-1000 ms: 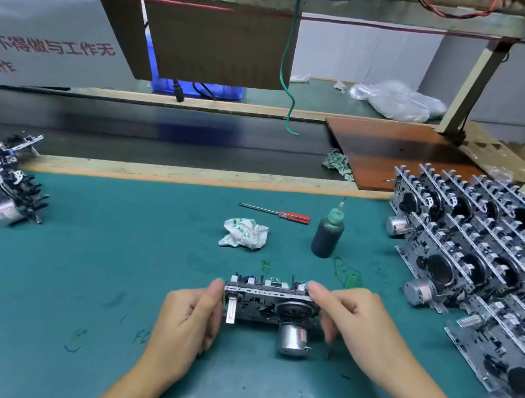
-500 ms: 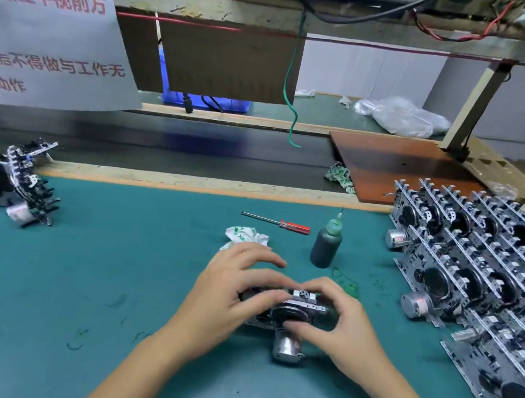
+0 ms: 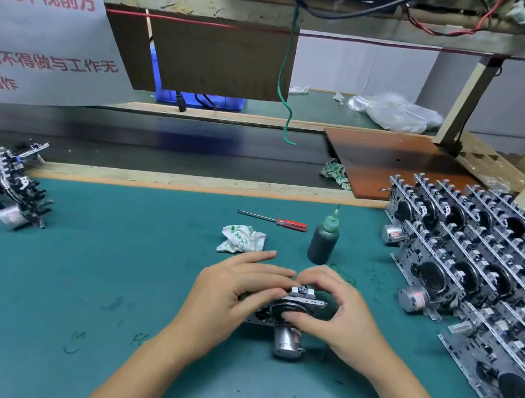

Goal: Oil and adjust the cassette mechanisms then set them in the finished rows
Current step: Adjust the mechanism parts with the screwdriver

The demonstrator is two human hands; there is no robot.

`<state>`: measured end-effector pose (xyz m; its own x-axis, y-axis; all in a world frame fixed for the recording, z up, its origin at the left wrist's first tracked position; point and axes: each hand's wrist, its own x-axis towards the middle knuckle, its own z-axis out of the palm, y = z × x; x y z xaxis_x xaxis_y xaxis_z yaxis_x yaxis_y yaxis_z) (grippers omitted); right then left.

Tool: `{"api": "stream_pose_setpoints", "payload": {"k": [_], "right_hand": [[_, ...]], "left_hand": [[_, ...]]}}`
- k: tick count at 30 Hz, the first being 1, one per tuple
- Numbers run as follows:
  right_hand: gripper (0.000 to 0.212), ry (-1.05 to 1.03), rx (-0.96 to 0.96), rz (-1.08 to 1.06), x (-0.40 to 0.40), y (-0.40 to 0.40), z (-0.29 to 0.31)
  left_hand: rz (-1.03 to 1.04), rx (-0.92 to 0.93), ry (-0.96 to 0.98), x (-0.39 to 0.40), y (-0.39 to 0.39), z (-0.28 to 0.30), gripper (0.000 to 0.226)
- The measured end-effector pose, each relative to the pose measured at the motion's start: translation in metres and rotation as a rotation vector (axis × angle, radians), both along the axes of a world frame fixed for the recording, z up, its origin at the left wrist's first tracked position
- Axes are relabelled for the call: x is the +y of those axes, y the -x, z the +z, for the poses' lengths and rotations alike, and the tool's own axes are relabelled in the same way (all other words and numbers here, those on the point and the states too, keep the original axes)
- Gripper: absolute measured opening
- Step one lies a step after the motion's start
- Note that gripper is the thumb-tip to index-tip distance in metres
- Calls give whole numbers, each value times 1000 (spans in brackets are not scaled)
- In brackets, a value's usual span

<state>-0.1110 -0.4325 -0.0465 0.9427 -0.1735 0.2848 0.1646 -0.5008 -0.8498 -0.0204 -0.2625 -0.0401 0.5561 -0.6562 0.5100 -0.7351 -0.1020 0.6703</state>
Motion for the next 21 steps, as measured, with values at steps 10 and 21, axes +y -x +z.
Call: {"api": "stream_pose_setpoints", "payload": {"k": [10,21], "right_hand": [[28,22,5,-42,5,6,0],[39,755,-200,-342,1,22,-17]], "left_hand": [[-44,41,57,2,0,-5,20],[-37,52,37,0,-2,-1,25]]}}
